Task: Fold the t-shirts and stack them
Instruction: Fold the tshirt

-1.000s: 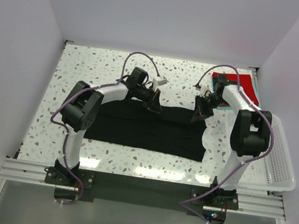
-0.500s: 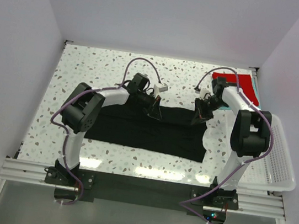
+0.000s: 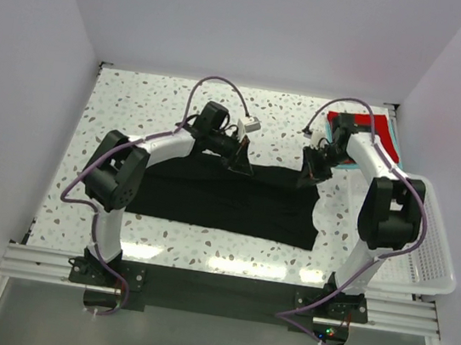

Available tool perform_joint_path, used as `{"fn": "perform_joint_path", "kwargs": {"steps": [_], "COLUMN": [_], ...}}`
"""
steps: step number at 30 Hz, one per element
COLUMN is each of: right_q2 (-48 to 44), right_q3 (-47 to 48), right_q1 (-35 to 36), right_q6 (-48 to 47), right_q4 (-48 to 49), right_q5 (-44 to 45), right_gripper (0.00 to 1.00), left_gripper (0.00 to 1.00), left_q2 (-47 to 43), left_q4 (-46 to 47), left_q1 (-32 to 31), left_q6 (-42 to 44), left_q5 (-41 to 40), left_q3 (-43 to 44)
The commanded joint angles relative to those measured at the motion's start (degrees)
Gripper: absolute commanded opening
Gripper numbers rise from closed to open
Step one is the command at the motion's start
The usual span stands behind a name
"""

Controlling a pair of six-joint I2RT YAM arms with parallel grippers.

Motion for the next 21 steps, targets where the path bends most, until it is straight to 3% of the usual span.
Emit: {"fn": "perform_joint_path", "kwargs": {"steps": [1,14,21], "right_q2": [-3.3,-2.0,-1.1], "right_q3": [-1.7,-6.6,-8.8], "right_q1": [-0.1,0.5,0.8], "right_q6": [-0.7,-1.4,-6.0], "right_q4": [-1.2,1.5,0.5], "right_q5": [0.0,0.8,0.4], "right_gripper": [0.00,0.00,0.01], "left_gripper": [0.00,0.00,0.09], "left_q2": [-1.7,-0.1,0.2], "left_q4": [-0.3,0.3,-3.7], "left_q1": [-0.1,-0.8,-2.6], "left_q6": [3.1,5.5,15.4], "left_q5": [2.1,1.9,-1.0], "left_q3": [-0.5,-4.4,-5.8]}}
